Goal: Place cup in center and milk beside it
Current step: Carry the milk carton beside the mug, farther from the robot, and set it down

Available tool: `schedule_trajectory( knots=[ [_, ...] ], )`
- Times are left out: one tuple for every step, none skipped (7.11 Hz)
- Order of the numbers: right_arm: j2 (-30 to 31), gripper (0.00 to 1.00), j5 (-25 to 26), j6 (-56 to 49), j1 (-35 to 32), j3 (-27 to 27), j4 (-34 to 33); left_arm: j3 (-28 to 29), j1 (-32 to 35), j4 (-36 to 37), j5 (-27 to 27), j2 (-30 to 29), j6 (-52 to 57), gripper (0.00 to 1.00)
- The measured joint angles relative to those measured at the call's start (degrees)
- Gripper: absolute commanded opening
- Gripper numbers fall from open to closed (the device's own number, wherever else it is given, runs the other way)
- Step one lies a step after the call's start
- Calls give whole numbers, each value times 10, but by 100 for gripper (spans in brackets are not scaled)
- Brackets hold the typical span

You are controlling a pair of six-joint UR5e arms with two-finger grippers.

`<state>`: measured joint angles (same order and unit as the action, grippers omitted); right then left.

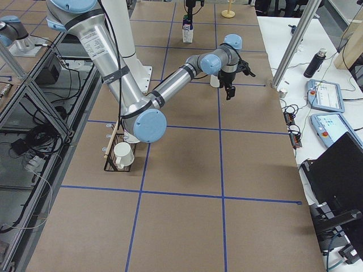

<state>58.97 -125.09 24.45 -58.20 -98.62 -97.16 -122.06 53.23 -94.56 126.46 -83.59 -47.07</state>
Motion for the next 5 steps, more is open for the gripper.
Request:
schedule_trajectory(
  knots=[
    [20, 100, -2, 3, -21, -23, -22, -4, 4, 34, 2, -35, 0, 25],
    [60, 100, -3, 3, -41, -63, -44, 5, 7, 106, 2, -108, 0, 25],
    [114, 100, -4, 1, -62, -106, -61, 36, 8, 201, -1, -214, 0, 25],
    [169, 100, -5, -7, -82, -142, -70, 87, 7, 265, -2, -315, 0, 25],
    [211, 100, -8, -31, -104, -161, -73, 149, 6, 278, -1, -394, -5, 25]
  ],
)
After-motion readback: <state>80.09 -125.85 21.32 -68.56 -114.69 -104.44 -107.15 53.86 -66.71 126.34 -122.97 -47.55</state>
